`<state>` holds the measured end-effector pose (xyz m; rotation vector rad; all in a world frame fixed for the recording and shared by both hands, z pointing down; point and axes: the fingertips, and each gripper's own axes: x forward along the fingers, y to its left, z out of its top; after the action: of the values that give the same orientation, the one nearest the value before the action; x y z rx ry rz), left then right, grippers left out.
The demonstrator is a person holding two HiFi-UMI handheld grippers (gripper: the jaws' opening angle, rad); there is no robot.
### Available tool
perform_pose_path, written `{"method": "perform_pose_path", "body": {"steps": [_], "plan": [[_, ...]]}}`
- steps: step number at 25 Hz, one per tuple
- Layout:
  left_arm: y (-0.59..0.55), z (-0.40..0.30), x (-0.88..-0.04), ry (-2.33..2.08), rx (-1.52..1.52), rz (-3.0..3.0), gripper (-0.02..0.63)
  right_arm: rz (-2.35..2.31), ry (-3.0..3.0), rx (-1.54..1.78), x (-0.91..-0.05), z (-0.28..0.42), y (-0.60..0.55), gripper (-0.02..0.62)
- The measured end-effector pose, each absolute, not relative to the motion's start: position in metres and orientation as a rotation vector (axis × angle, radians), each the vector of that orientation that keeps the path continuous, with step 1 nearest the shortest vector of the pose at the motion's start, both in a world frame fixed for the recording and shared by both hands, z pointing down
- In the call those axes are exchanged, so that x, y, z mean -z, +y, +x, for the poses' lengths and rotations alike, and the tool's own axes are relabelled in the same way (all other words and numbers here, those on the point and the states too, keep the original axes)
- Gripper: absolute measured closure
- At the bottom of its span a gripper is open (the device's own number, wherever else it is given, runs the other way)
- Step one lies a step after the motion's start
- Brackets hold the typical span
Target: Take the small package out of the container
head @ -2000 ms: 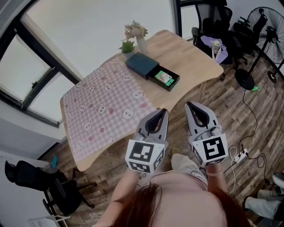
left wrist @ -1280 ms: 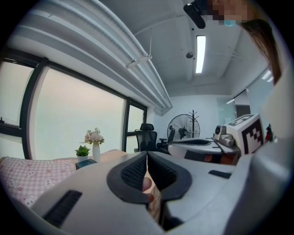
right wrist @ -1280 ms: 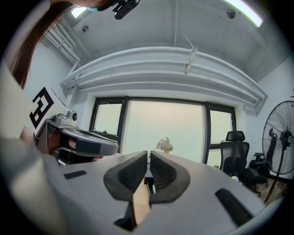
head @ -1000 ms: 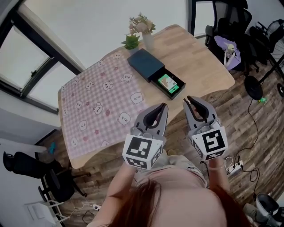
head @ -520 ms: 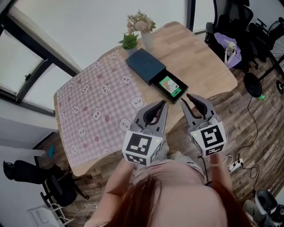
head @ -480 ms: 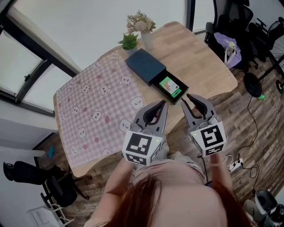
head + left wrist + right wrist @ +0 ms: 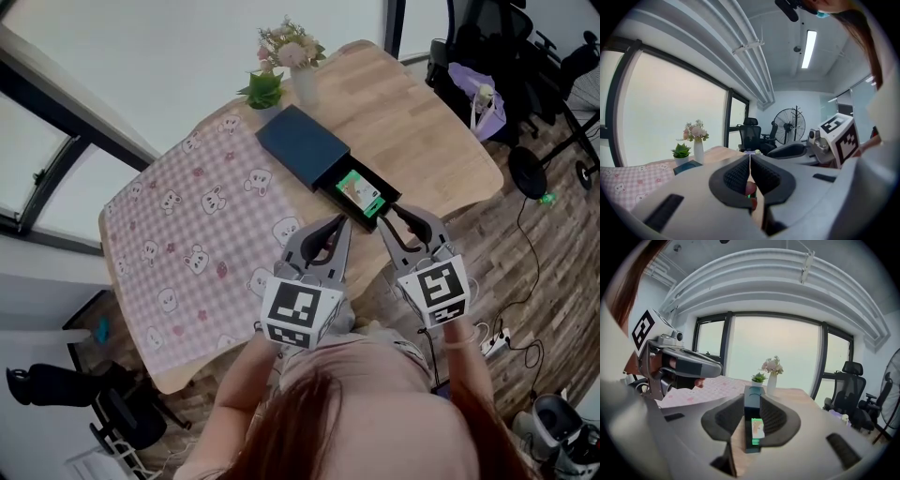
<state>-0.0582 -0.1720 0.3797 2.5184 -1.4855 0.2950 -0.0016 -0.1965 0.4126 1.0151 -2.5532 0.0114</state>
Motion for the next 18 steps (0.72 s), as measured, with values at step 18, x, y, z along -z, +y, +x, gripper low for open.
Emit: {"method": "perform_pose_path", "body": {"steps": [18], "plan": [[-0.229, -0.089, -0.438, -1.357, -0.302, 2.464, 0.592, 0.924, -2.364, -0.099, -0.492, -0.034, -0.257, 0.451]]}}
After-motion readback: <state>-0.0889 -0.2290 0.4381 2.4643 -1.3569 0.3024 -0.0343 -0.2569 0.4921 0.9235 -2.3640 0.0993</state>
